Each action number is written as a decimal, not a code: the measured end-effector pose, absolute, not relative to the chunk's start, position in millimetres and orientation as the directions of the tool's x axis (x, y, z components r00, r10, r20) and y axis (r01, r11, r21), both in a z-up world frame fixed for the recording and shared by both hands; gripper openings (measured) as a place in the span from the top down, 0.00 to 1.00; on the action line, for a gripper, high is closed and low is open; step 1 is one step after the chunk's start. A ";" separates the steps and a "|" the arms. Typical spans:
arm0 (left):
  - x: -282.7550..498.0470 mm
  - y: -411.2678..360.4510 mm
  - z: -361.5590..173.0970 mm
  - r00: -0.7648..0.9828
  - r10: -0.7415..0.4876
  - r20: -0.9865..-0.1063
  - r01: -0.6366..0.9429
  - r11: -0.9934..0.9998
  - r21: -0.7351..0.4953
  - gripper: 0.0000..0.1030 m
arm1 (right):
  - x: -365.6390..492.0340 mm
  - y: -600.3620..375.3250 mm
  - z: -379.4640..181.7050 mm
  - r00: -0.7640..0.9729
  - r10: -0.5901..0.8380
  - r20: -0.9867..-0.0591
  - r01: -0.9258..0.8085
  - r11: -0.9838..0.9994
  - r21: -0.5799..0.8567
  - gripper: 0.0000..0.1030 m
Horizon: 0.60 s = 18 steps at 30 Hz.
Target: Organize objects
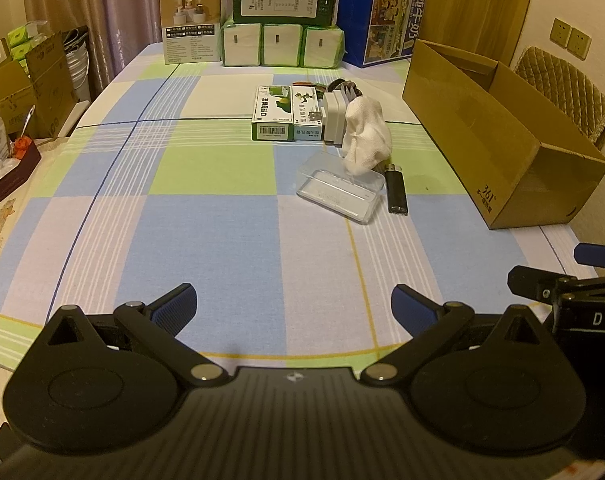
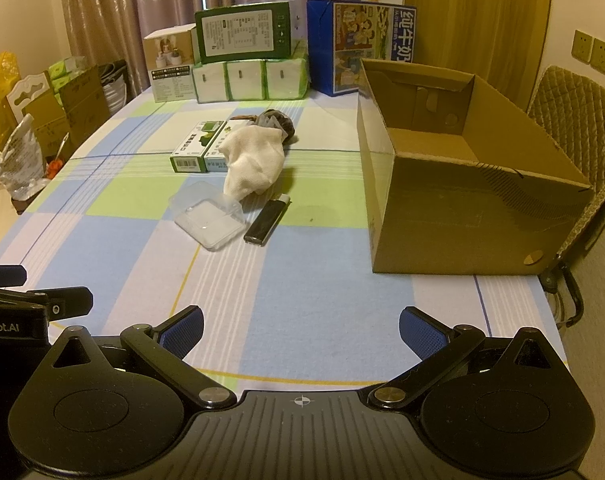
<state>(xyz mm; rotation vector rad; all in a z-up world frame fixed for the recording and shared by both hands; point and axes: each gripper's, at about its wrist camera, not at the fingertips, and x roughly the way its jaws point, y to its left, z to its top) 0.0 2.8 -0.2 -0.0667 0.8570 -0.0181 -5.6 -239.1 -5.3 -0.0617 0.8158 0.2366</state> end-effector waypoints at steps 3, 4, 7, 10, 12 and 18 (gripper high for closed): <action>0.1 5.4 1.7 0.654 -0.052 -0.755 -0.015 0.997 -0.082 0.01 | -3.3 -239.8 -2.1 0.658 0.183 -0.731 -0.234 0.972 0.032 0.02; 0.5 6.5 2.9 0.652 -0.055 -0.756 -0.015 0.996 -0.085 0.01 | -4.8 -237.8 -0.8 0.659 0.184 -0.729 -0.233 0.972 0.035 0.02; 3.6 8.5 7.4 0.653 -0.056 -0.756 -0.005 0.997 -0.078 0.01 | 0.8 -237.3 1.7 0.662 0.199 -0.722 -0.238 0.970 0.049 0.02; 14.5 10.7 12.0 0.652 -0.066 -0.756 0.022 0.997 -0.068 0.01 | 9.1 -233.0 2.6 0.661 0.224 -0.717 -0.264 0.963 0.057 0.02; 26.2 14.2 13.5 0.645 -0.082 -0.760 0.039 0.996 -0.075 0.01 | 17.1 -230.5 1.2 0.653 0.244 -0.717 -0.283 0.957 0.068 0.02; 62.9 19.9 5.6 0.630 -0.112 -0.768 0.124 0.991 -0.043 0.01 | 39.5 -223.7 -9.7 0.628 0.285 -0.724 -0.327 0.941 0.086 0.02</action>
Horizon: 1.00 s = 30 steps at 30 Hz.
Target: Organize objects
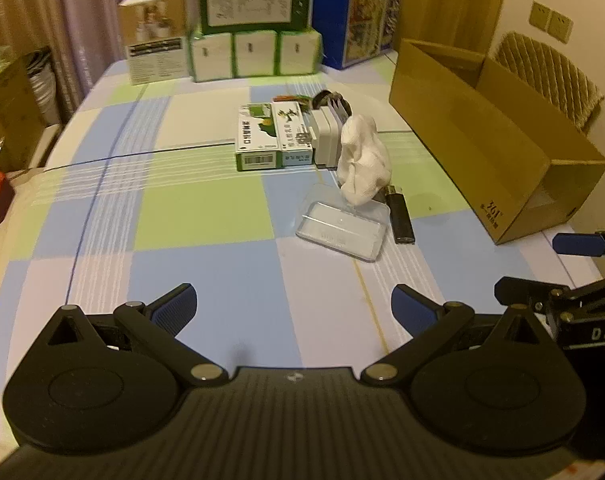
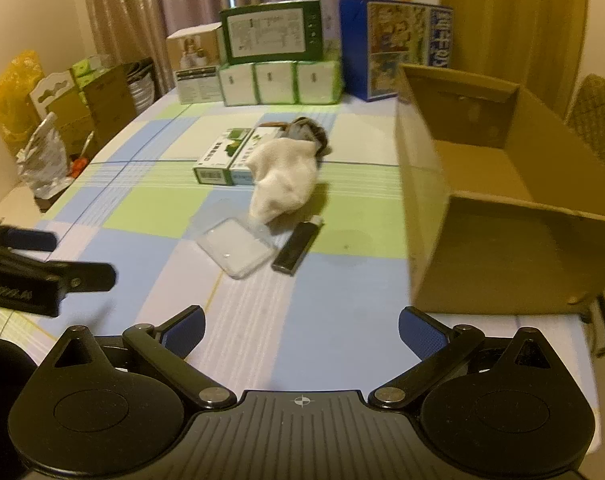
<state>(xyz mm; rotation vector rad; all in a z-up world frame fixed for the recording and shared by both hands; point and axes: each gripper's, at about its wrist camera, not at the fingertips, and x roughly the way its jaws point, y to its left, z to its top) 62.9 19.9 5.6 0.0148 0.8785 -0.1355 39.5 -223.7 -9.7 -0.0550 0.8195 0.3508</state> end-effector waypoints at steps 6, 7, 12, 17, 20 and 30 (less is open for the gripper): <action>97.7 20.3 -7.9 0.605 -0.153 -0.781 0.210 0.977 -0.028 0.01 | 55.6 -213.8 -25.7 0.601 0.297 -0.742 -0.356 0.931 0.085 0.17; 102.5 19.2 -9.4 0.601 -0.169 -0.781 0.229 0.973 -0.035 0.01 | 57.9 -212.7 -28.8 0.597 0.294 -0.746 -0.355 0.931 0.083 0.18; 128.2 2.9 -19.6 0.582 -0.223 -0.782 0.321 0.946 -0.031 0.01 | 69.4 -210.8 -43.2 0.581 0.280 -0.764 -0.340 0.937 0.084 0.23; 151.7 -7.9 -35.5 0.553 -0.270 -0.788 0.377 0.925 -0.053 0.01 | 79.7 -212.6 -52.5 0.579 0.261 -0.772 -0.334 0.940 0.067 0.31; 162.0 -14.1 -46.5 0.533 -0.289 -0.796 0.412 0.909 -0.054 0.01 | 84.3 -213.1 -58.5 0.576 0.253 -0.778 -0.334 0.941 0.059 0.32; 188.1 -25.0 -69.6 0.505 -0.305 -0.808 0.464 0.885 -0.044 0.19 | 96.2 -213.3 -67.1 0.570 0.259 -0.780 -0.335 0.940 0.067 0.32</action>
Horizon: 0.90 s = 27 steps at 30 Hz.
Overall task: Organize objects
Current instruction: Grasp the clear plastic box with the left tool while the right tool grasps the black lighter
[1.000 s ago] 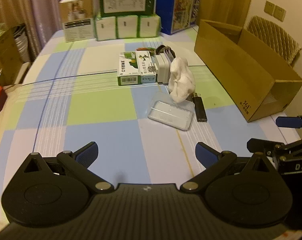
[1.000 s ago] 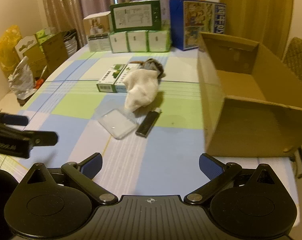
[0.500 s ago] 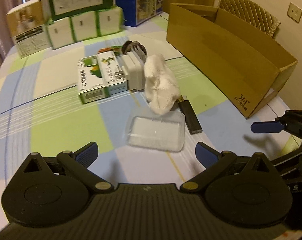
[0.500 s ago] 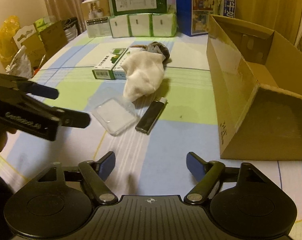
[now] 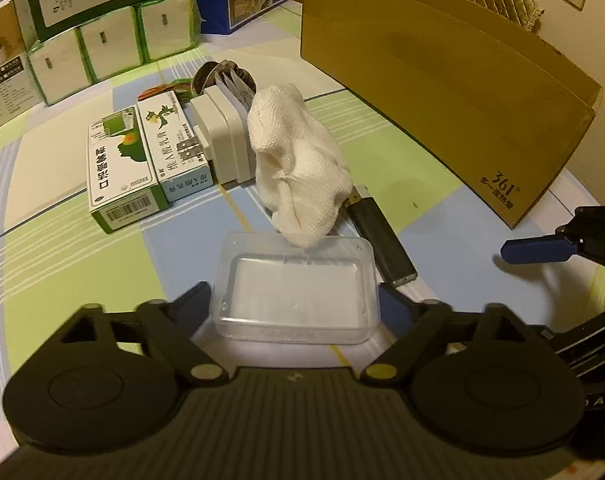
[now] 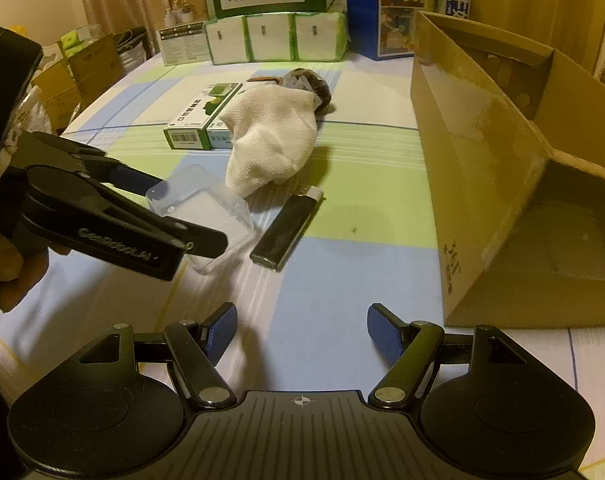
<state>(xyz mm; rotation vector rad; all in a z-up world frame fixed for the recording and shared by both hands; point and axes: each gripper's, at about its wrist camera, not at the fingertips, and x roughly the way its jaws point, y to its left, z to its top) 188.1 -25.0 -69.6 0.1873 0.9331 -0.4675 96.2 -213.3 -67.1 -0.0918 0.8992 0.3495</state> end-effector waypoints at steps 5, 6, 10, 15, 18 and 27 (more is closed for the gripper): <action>188.9 -11.6 -67.5 0.517 -0.292 -0.805 0.460 0.888 -0.027 0.19 | 104.7 -207.2 -68.8 0.570 0.285 -0.771 -0.358 0.930 0.080 0.32; 188.6 -5.3 -66.1 0.524 -0.283 -0.804 0.447 0.894 -0.023 0.19 | 107.3 -205.5 -69.6 0.570 0.289 -0.769 -0.363 0.928 0.080 0.32; 188.0 22.9 -61.4 0.547 -0.235 -0.803 0.382 0.924 -0.009 0.19 | 121.2 -195.9 -74.7 0.572 0.295 -0.765 -0.382 0.921 0.070 0.32; 187.1 45.2 -57.3 0.564 -0.207 -0.799 0.333 0.943 -0.010 0.19 | 136.6 -186.6 -79.6 0.579 0.299 -0.758 -0.379 0.922 0.074 0.33; 187.0 46.4 -58.4 0.561 -0.208 -0.801 0.327 0.945 -0.016 0.19 | 144.9 -182.8 -81.9 0.581 0.298 -0.757 -0.373 0.924 0.077 0.38; 187.0 47.3 -60.5 0.582 -0.191 -0.791 0.306 0.952 -0.005 0.10 | 164.4 -173.9 -85.1 0.613 0.262 -0.746 -0.371 0.928 0.021 0.75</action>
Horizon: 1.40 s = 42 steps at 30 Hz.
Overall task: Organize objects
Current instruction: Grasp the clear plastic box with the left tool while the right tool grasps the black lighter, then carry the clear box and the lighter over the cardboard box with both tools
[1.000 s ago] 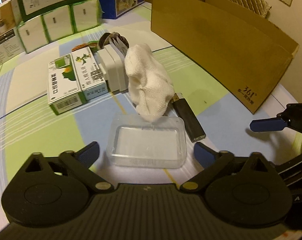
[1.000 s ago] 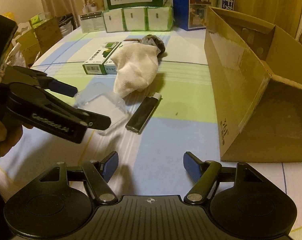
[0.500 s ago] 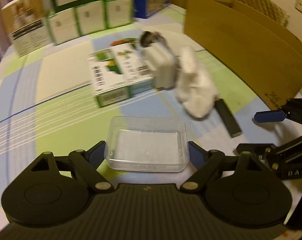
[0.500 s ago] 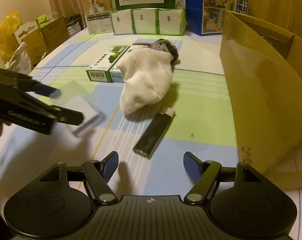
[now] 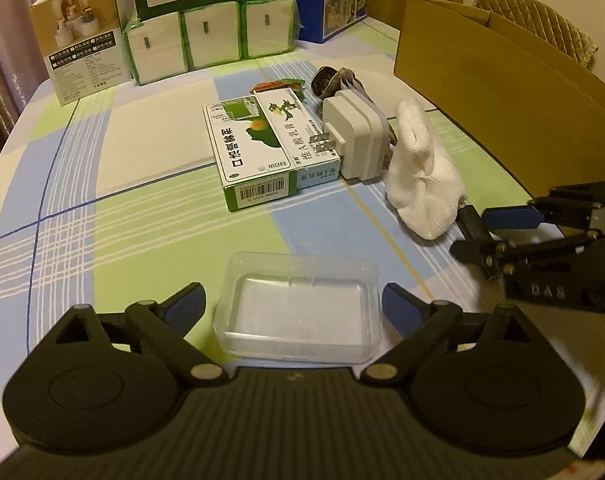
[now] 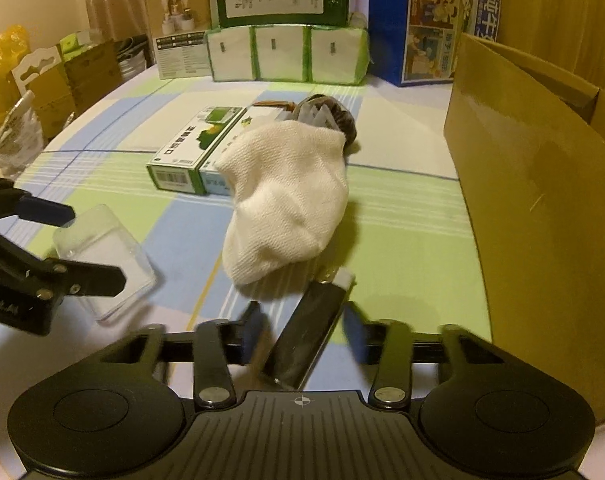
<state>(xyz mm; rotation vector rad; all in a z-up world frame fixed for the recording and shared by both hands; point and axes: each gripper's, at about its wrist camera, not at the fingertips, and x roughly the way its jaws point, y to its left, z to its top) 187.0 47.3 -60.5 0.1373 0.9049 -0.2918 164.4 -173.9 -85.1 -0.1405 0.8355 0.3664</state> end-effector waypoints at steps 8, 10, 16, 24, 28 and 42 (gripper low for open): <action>188.7 45.7 -66.9 0.563 -0.178 -0.807 0.317 0.949 0.011 0.10 | 149.2 -181.3 -82.6 0.600 0.257 -0.758 -0.379 0.925 0.014 0.81; 189.5 44.3 -68.8 0.562 -0.169 -0.810 0.316 0.948 0.021 0.10 | 146.0 -180.6 -82.3 0.601 0.255 -0.757 -0.380 0.925 0.010 0.81; 192.2 40.0 -71.0 0.554 -0.158 -0.817 0.329 0.944 0.041 0.17 | 143.8 -180.8 -82.9 0.610 0.260 -0.748 -0.382 0.924 0.009 0.80; 189.9 37.0 -68.1 0.551 -0.161 -0.818 0.326 0.945 0.033 0.20 | 144.4 -180.2 -83.0 0.614 0.258 -0.746 -0.383 0.924 0.004 0.82; 183.8 36.6 -59.8 0.565 -0.155 -0.810 0.303 0.953 0.029 0.20 | 140.3 -180.2 -78.7 0.612 0.262 -0.747 -0.382 0.924 0.011 0.82; 172.6 2.5 37.7 0.652 -0.169 -0.739 0.277 0.961 0.025 0.20 | 129.5 -205.8 39.2 0.746 0.293 -0.598 -0.342 0.939 0.034 0.82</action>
